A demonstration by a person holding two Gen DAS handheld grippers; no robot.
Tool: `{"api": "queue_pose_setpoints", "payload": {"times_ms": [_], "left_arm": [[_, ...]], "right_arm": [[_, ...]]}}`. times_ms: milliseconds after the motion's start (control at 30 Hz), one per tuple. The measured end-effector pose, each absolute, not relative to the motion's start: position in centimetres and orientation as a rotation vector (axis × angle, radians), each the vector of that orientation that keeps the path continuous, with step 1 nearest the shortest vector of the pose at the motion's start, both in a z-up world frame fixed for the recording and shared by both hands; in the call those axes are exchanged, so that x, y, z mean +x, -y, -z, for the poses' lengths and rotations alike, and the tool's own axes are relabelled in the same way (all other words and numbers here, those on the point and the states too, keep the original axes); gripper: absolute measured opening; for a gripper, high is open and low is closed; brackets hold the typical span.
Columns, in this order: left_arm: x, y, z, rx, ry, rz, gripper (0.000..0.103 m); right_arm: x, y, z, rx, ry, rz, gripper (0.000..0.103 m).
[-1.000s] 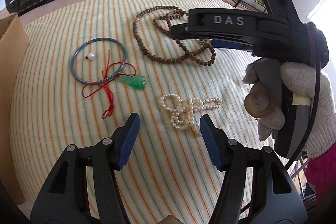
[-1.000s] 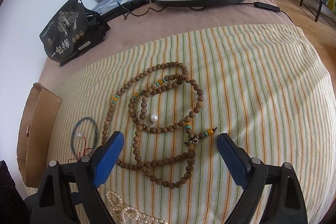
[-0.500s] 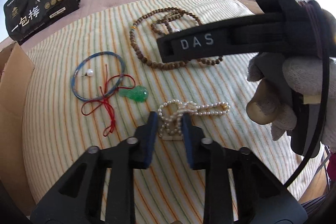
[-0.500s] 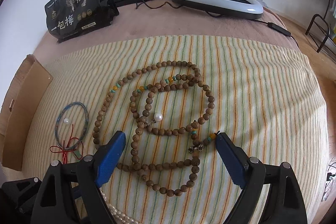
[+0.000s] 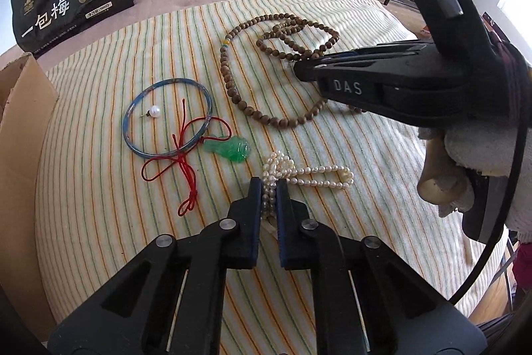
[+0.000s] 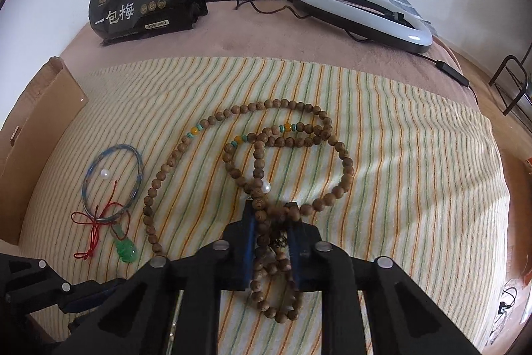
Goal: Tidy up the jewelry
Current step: 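Grasp the pearl necklace with the left gripper while the right gripper grasps the wooden bead strand, then lift the pearl necklace and the wooden bead strand and carry both over the box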
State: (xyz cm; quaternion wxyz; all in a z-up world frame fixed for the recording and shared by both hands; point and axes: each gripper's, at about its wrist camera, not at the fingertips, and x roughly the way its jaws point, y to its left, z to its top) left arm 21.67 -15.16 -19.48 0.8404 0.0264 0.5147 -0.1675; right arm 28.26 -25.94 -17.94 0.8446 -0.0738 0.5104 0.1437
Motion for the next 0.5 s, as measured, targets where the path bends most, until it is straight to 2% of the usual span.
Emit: {"api": "queue_pose_setpoints", "payload": {"times_ms": [500], "left_arm": [[20.7,14.0,16.5,0.005,-1.025,0.363,0.005]], "right_arm": [[25.6,28.0,13.8,-0.049,-0.999,-0.344,0.011]]}}
